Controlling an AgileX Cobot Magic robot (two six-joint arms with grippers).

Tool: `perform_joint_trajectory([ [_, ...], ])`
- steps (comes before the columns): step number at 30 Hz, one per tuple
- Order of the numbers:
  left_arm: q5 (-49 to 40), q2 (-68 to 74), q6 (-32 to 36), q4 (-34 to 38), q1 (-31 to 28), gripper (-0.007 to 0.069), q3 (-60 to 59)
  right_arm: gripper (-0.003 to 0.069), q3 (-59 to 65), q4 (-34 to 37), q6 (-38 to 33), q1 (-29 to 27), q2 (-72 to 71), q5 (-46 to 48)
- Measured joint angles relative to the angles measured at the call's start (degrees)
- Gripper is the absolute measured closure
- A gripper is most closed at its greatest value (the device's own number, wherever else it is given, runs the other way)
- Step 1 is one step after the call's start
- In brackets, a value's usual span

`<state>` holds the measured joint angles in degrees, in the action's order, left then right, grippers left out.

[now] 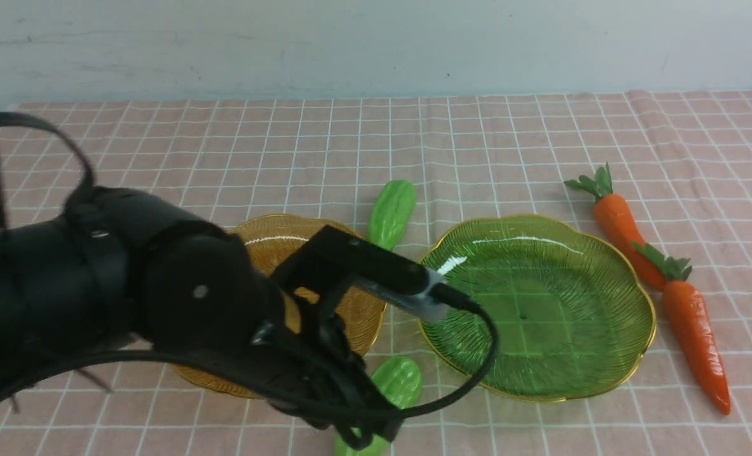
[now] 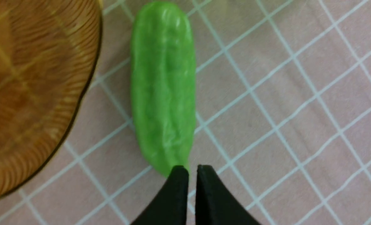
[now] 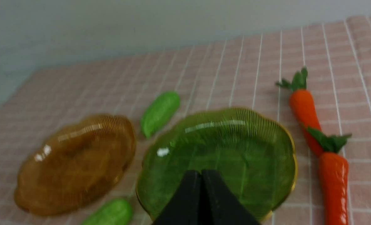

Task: Put different types of vegetables on the plate.
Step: 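Put the green cucumber next to the left plate into that plate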

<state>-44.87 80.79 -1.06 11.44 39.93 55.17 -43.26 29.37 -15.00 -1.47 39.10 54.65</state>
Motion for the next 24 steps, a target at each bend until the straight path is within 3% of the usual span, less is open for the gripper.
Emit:
perform_joint_trajectory([
  [4,0.5,8.4,-0.1,-0.2,2.4,0.0480,5.6,0.0676,0.0,-0.1,-0.5,0.0,0.3,0.3],
  [8,0.8,15.0,-0.3,-0.8,2.5,0.0232,7.8,0.0676,0.0,-0.2,-0.6,0.0,0.3,0.3],
  [12,0.8,18.0,-0.9,-2.7,2.5,0.0083,7.9,0.0676,0.0,-0.2,-1.4,0.0,0.3,0.3],
  [24,3.2,22.2,-1.9,-3.3,2.5,0.0048,8.2,0.0676,0.0,-0.2,-1.8,0.0,0.3,-0.6],
])
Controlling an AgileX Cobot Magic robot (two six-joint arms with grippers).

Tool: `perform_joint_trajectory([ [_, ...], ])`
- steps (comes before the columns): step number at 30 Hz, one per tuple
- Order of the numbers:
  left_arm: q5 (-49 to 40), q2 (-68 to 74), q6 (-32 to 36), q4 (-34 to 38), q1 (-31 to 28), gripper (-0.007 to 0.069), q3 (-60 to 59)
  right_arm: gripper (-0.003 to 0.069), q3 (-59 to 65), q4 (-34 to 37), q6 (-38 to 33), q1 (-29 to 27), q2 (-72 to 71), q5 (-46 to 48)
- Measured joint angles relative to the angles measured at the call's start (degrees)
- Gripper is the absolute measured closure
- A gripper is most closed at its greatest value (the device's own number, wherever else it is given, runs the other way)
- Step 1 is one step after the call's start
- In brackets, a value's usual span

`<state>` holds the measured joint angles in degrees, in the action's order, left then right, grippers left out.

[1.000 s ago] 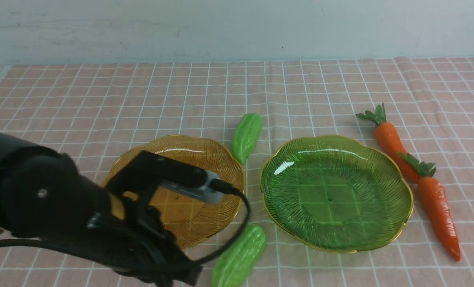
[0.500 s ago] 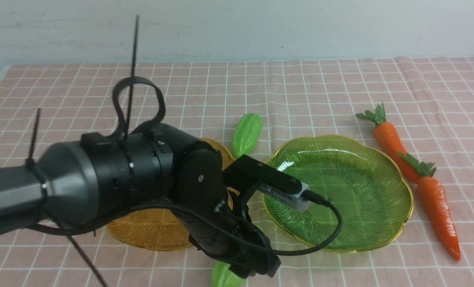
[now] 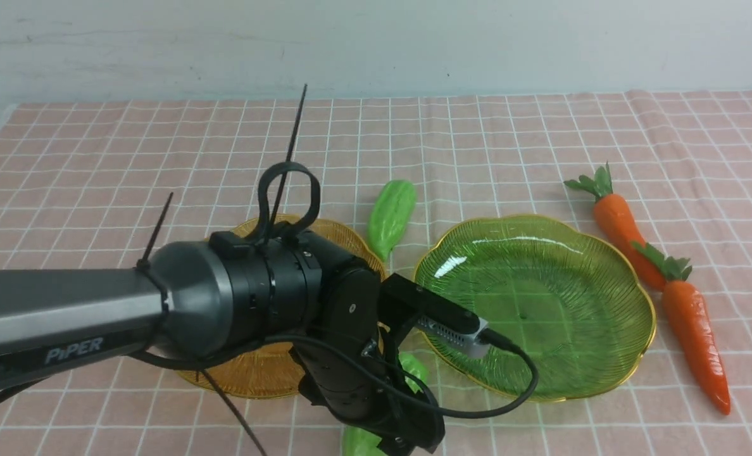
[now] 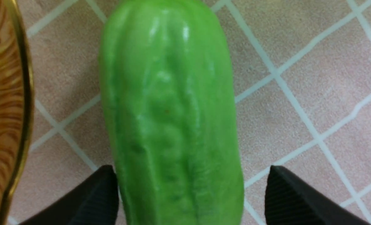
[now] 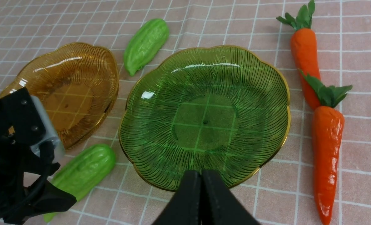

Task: Put different types of vegetables on the plate.
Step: 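Put the green cucumber next to the left plate into that plate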

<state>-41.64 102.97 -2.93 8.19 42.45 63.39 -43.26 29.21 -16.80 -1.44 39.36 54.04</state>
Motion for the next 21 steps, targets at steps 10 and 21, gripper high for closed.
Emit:
perform_joint_trajectory([
  [10,-4.0,1.8,-4.1,0.1,0.1,0.0291,1.8,0.0676,-0.1,-2.0,2.8,0.0,0.1,0.0],
  [21,-11.8,-15.3,-5.0,-5.9,-6.7,0.0304,6.6,0.0676,-10.7,-28.9,22.7,0.0,15.8,8.8],
])
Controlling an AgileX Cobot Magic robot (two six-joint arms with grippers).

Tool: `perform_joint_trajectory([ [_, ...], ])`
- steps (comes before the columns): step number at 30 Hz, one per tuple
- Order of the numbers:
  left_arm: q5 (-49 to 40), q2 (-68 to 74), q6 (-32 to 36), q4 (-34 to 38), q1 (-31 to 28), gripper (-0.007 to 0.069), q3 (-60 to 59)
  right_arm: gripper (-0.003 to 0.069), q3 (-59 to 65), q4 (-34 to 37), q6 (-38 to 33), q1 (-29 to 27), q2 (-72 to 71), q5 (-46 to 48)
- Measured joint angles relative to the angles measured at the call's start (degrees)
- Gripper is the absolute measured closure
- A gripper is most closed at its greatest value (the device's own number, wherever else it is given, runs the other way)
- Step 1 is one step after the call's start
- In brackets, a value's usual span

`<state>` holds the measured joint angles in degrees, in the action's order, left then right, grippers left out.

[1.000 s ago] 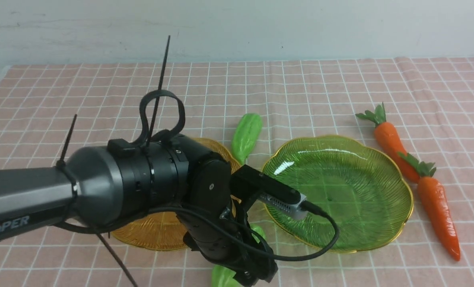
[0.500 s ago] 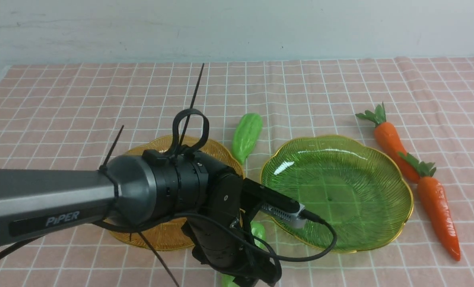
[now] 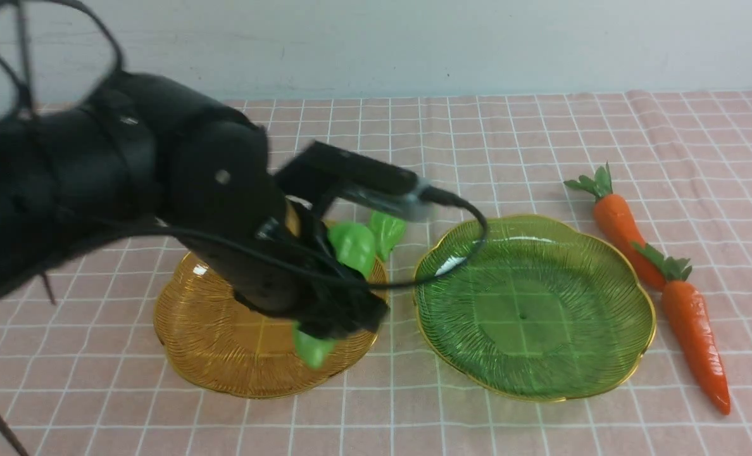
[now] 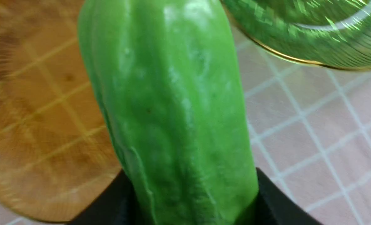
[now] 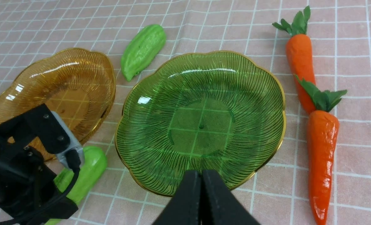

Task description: Put different types of vegetables on the plate.

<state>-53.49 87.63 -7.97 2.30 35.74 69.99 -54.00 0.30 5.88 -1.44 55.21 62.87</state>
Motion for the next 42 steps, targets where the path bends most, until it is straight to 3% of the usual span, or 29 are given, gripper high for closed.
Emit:
perform_joint_trajectory([
  [4,-0.2,-0.1,-0.5,-2.8,-10.7,0.0305,0.0,0.0653,-0.9,0.8,1.7,0.0,10.2,-0.8],
  [7,-0.2,2.8,-0.5,-2.8,-15.6,0.0305,0.0,0.0593,-0.9,3.7,-0.3,0.0,18.0,-4.0],
  [12,-0.1,8.3,0.2,-2.8,-18.1,0.0295,0.0,0.0363,-2.1,4.0,-1.7,0.0,31.0,-9.5],
  [16,0.0,11.0,1.6,-2.7,-18.1,0.0228,0.0,0.0202,-4.3,3.3,-1.5,0.0,38.7,-12.6],
  [22,-0.4,11.5,1.7,-2.8,-18.1,0.0067,1.7,0.0151,-5.2,3.3,-1.7,0.0,46.1,-15.9],
  [25,-2.5,11.5,1.7,-2.8,-18.1,0.0062,5.1,0.0181,-5.2,3.8,-1.8,0.0,49.2,-18.3],
  [28,-3.5,11.5,1.9,-2.3,-18.1,0.0109,8.5,0.0304,-5.3,2.9,-1.9,0.0,49.5,-18.3],
  [30,-3.7,11.5,2.0,-1.8,-18.0,0.0186,11.1,0.0433,-6.0,1.5,-1.9,0.0,49.5,-17.3],
  [31,-3.8,11.5,2.2,-1.5,-17.9,0.0238,12.2,0.0448,-6.5,0.8,-1.9,0.0,49.5,-16.9],
  [36,-4.3,11.5,5.3,-1.2,-16.0,0.0552,19.1,0.0431,-10.3,-2.7,0.8,0.0,46.9,-10.6],
  [40,-2.3,12.2,5.8,0.3,-14.4,0.0618,23.4,0.0431,-12.9,-0.6,2.4,0.5,40.8,-8.8],
  [42,-0.2,13.4,6.0,1.6,-13.9,0.0621,25.4,0.0431,-14.0,3.8,1.5,2.0,36.6,-9.3],
])
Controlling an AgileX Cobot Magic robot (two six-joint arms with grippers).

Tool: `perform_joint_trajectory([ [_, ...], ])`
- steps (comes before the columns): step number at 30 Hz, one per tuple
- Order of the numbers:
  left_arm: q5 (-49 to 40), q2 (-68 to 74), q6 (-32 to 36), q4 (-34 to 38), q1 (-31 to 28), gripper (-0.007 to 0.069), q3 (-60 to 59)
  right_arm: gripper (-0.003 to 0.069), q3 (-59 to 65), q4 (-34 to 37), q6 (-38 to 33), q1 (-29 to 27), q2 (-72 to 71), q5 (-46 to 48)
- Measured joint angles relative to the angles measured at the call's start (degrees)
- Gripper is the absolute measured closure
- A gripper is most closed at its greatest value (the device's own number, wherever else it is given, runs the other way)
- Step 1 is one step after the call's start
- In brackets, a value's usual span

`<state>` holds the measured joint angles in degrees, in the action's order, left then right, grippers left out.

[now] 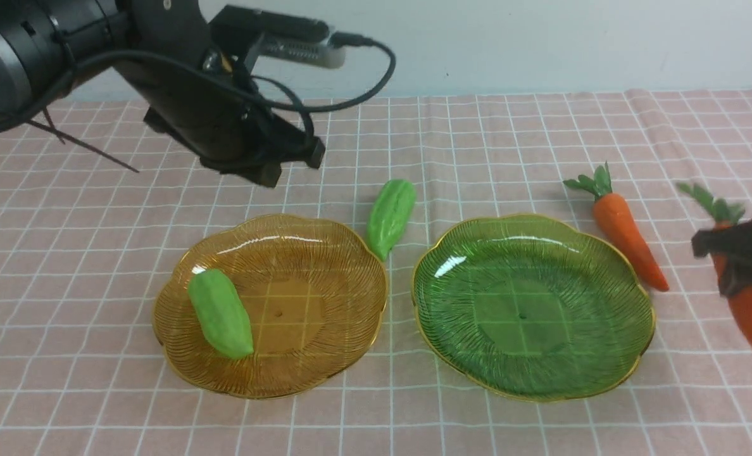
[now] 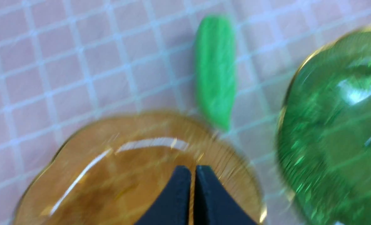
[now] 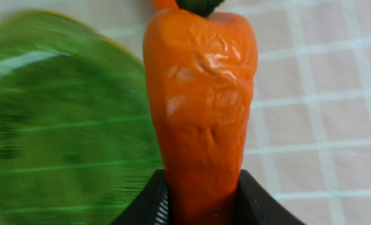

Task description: Put different types of vegetables on the plate.

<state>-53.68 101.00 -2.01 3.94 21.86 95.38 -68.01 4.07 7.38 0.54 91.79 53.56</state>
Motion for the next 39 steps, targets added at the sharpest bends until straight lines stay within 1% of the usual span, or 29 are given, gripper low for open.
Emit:
perform_joint_trajectory([
  [1,1.6,1.4,0.0,1.3,0.3,0.0620,1.5,0.0431,-0.2,2.3,-0.8,0.9,-1.3,-0.7],
  [3,3.3,5.3,0.0,3.9,0.9,0.0603,4.6,0.0431,-0.4,10.2,-4.4,4.8,-3.3,-2.7],
  [5,3.5,9.7,0.4,5.1,1.2,0.0565,7.2,0.0431,-0.4,14.2,-6.9,7.7,-2.8,-3.1],
  [7,3.7,14.0,1.5,5.3,1.6,0.0498,10.3,0.0431,-0.4,17.1,-8.2,10.4,-1.0,-3.4],
  [8,3.8,16.5,2.0,5.3,1.8,0.0442,12.0,0.0431,-0.4,17.7,-8.5,11.7,0.2,-3.4],
  [11,3.9,21.9,2.7,5.3,2.2,0.0294,15.7,0.0425,-0.4,18.4,-8.8,13.4,3.3,-3.8],
  [13,4.0,24.1,2.8,5.3,2.2,0.0221,17.3,0.0405,-0.4,18.4,-8.8,14.0,5.0,-4.0],
  [15,4.5,26.4,2.8,5.2,2.2,0.0136,19.1,0.0363,-0.4,18.4,-8.8,14.3,6.2,-4.0],
  [17,4.8,27.7,3.0,5.1,2.2,0.0072,20.1,0.0299,-0.4,18.4,-8.8,14.6,7.4,-4.1],
  [18,4.8,28.2,3.0,5.0,2.2,0.0052,20.6,0.0262,-0.4,18.4,-8.8,14.6,7.5,-4.1],
  [19,4.8,28.7,3.0,4.9,2.2,0.0034,20.9,0.0247,-0.4,18.3,-8.8,14.6,7.6,-4.1],
  [21,4.9,29.8,3.0,4.7,2.2,0.0000,21.3,0.0193,-0.4,17.7,-8.8,14.6,7.6,-4.2],
  [23,5.3,30.8,3.1,4.4,2.2,-0.0012,21.4,0.0146,-1.2,15.8,-8.8,14.6,7.6,-3.9],
  [24,5.7,31.3,3.3,4.3,2.2,-0.0013,21.4,0.0121,-2.5,12.8,-8.6,14.6,7.6,-3.3],
  [25,6.4,31.7,3.7,4.3,2.2,-0.0012,21.4,0.0113,-3.3,11.0,-8.1,14.6,7.6,-3.2],
  [30,8.9,33.2,5.1,4.2,2.2,0.0022,21.5,0.0101,-8.8,-1.1,-1.8,13.9,7.6,-2.9],
  [32,9.5,33.6,5.6,4.2,2.2,0.0036,21.5,0.0100,-10.2,-3.7,-0.3,13.3,7.6,-3.1],
  [35,9.8,34.2,5.8,4.3,2.2,0.0054,21.7,0.0100,-12.3,-9.3,2.9,11.1,7.9,-4.4],
  [39,10.6,35.0,5.9,4.4,2.2,0.0067,21.8,0.0100,-13.8,-10.8,4.7,8.9,9.4,-5.4],
])
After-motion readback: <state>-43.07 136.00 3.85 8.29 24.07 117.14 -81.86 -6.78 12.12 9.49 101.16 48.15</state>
